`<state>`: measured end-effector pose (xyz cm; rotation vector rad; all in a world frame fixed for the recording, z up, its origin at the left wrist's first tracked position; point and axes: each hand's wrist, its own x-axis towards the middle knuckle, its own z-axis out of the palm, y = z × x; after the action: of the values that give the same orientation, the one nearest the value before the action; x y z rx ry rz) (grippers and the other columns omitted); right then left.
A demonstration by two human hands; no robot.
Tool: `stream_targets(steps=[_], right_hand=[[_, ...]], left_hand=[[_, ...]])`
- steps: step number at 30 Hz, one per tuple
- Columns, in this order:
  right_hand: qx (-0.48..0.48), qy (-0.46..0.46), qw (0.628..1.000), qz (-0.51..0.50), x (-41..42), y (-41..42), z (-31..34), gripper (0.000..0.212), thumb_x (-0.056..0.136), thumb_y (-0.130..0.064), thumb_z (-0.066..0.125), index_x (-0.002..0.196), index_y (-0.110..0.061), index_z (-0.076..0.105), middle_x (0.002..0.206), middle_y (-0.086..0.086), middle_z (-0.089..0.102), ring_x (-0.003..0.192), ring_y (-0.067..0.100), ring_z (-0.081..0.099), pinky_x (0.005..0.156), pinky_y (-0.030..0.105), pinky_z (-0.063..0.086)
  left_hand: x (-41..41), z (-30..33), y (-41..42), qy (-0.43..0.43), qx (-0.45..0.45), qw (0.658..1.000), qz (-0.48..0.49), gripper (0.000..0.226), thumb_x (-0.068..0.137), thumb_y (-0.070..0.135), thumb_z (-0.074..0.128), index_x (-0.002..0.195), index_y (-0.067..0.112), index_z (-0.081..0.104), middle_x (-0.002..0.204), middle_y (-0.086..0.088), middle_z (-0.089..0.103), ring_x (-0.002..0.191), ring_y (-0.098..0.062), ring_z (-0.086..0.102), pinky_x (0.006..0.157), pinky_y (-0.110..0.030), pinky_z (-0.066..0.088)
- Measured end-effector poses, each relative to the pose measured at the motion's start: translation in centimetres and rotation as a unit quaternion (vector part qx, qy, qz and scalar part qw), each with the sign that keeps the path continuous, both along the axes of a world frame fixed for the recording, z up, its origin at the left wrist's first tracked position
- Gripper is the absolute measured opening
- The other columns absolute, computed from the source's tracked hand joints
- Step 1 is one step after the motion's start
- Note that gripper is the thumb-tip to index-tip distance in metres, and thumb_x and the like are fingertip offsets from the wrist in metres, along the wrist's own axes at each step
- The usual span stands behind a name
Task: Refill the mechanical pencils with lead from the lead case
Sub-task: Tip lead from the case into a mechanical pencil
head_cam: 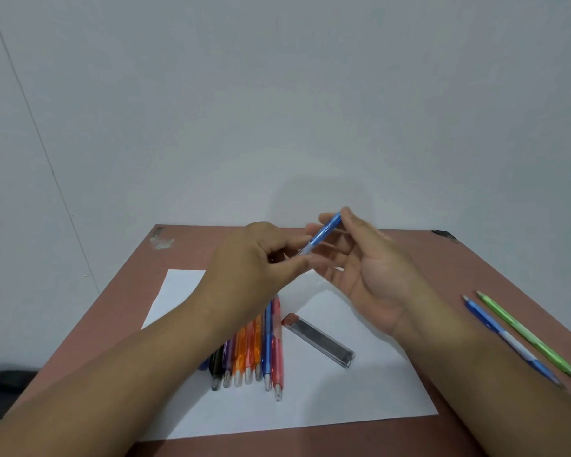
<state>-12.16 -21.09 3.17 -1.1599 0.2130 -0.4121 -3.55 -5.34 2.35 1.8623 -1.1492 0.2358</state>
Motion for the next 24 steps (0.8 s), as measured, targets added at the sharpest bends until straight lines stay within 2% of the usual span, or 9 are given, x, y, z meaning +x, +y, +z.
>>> stream_targets(steps=[3, 5, 6, 9, 11, 13, 17, 24], right_hand=[[0.070, -0.027, 0.997, -0.015, 0.2, 0.2, 0.2, 0.029, 0.103, -0.039, 0.052, 0.107, -0.013, 0.063, 0.102, 0.012, 0.077, 0.092, 0.026, 0.075, 0.077, 0.040, 0.059], [0.129, -0.042, 0.990, -0.036, 0.3, -0.1, 0.4, 0.029, 0.103, -0.043, 0.052, 0.103, -0.015, 0.060, 0.087, 0.009, 0.075, 0.081, 0.024, 0.075, 0.070, 0.038, 0.060], [0.172, -0.058, 0.982, -0.049, 0.4, -0.5, 0.6, 0.028, 0.103, -0.043, 0.052, 0.100, -0.016, 0.059, 0.077, 0.007, 0.070, 0.071, 0.021, 0.072, 0.066, 0.035, 0.061], [0.285, -0.116, 0.949, -0.065, 0.3, -2.0, 0.9, 0.029, 0.103, -0.043, 0.053, 0.090, -0.017, 0.055, 0.063, -0.001, 0.048, 0.047, 0.011, 0.048, 0.057, 0.027, 0.056], [0.314, -0.139, 0.937, -0.061, -0.1, -3.0, 0.9, 0.035, 0.103, -0.047, 0.052, 0.085, -0.016, 0.054, 0.063, -0.002, 0.040, 0.047, 0.011, 0.034, 0.053, 0.023, 0.046], [0.324, -0.149, 0.933, -0.054, -0.6, -3.7, 0.9, 0.045, 0.100, -0.053, 0.049, 0.076, -0.015, 0.053, 0.063, -0.003, 0.036, 0.049, 0.012, 0.027, 0.050, 0.022, 0.036], [0.344, -0.176, 0.921, -0.041, -1.3, -3.8, 1.4, 0.050, 0.095, -0.052, 0.046, 0.061, -0.015, 0.042, 0.060, -0.004, 0.027, 0.047, 0.013, 0.020, 0.047, 0.022, 0.028], [0.358, -0.208, 0.910, -0.036, -1.6, -3.3, 1.5, 0.043, 0.093, -0.042, 0.043, 0.059, -0.017, 0.032, 0.056, -0.004, 0.022, 0.044, 0.014, 0.017, 0.046, 0.024, 0.023]], left_hand=[[-1.4, 0.2, -0.3, 0.112, -0.012, 0.992, -0.052, 0.020, 0.088, 0.032, 0.074, 0.107, 0.039, 0.076, 0.086, 0.011, 0.072, 0.078, -0.007, 0.064, 0.073, -0.023, 0.055], [-2.2, 0.5, -0.4, 0.194, -0.021, 0.978, -0.069, 0.011, 0.090, 0.030, 0.071, 0.098, 0.031, 0.079, 0.080, 0.008, 0.072, 0.070, -0.003, 0.064, 0.069, -0.020, 0.054], [-2.4, 0.7, -0.4, 0.227, -0.023, 0.971, -0.068, 0.015, 0.093, 0.034, 0.066, 0.094, 0.027, 0.080, 0.080, 0.006, 0.072, 0.070, -0.005, 0.064, 0.068, -0.021, 0.054], [-2.5, 0.9, -0.4, 0.357, -0.033, 0.930, -0.082, 0.061, 0.094, 0.064, 0.039, 0.092, 0.019, 0.080, 0.082, -0.007, 0.070, 0.070, -0.019, 0.062, 0.066, -0.033, 0.053], [-2.4, 0.9, -0.6, 0.456, -0.019, 0.883, -0.108, 0.088, 0.083, 0.080, 0.025, 0.096, 0.013, 0.080, 0.076, -0.012, 0.064, 0.062, -0.023, 0.057, 0.058, -0.035, 0.048], [-2.7, 1.0, -0.8, 0.524, 0.007, 0.840, -0.143, 0.103, 0.076, 0.088, 0.017, 0.101, 0.008, 0.078, 0.071, -0.013, 0.059, 0.055, -0.022, 0.053, 0.051, -0.031, 0.042], [-3.4, 1.0, -1.1, 0.580, 0.013, 0.793, -0.185, 0.112, 0.074, 0.091, 0.013, 0.112, 0.003, 0.072, 0.072, -0.014, 0.057, 0.053, -0.022, 0.053, 0.047, -0.028, 0.040], [-3.7, 0.9, -1.2, 0.629, -0.001, 0.743, -0.230, 0.111, 0.076, 0.092, 0.017, 0.114, 0.005, 0.074, 0.075, -0.014, 0.056, 0.054, -0.023, 0.051, 0.049, -0.029, 0.035]])
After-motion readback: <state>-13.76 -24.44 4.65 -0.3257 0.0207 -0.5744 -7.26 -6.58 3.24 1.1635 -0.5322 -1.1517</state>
